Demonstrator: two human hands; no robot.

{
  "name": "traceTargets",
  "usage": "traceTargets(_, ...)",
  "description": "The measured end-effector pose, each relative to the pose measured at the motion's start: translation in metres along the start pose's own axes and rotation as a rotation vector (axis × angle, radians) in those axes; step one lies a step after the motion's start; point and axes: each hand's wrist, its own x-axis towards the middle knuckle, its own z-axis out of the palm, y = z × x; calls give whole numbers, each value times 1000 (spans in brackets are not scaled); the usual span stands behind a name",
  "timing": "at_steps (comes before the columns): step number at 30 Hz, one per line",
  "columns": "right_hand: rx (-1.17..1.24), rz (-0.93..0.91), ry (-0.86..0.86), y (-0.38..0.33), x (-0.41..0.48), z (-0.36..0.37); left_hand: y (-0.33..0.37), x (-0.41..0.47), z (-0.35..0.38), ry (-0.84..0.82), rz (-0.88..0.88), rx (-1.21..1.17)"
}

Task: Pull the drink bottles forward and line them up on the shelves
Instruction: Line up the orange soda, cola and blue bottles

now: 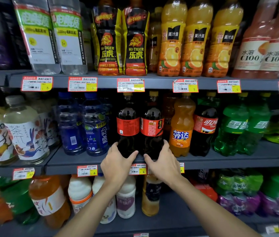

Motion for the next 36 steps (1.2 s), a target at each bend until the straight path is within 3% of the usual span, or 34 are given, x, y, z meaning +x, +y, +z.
traceTargets(11,-196,24,52,-14,5,3,1,-4,-2,41,-15,-69)
traceTargets(16,-71,-21,45,1,7,2,-1,-4,0,56,-23,-104)
traceTargets(21,92,82,59,-6,6,2,-1,-6,2,87,-17,-119)
traceTargets(29,-25,-24,-9,1,10,1,-1,-5,4,90,-7,-123)
traceTargets(36,-27,24,7,-4,14,-2,6,-5,1,9,-7,-49)
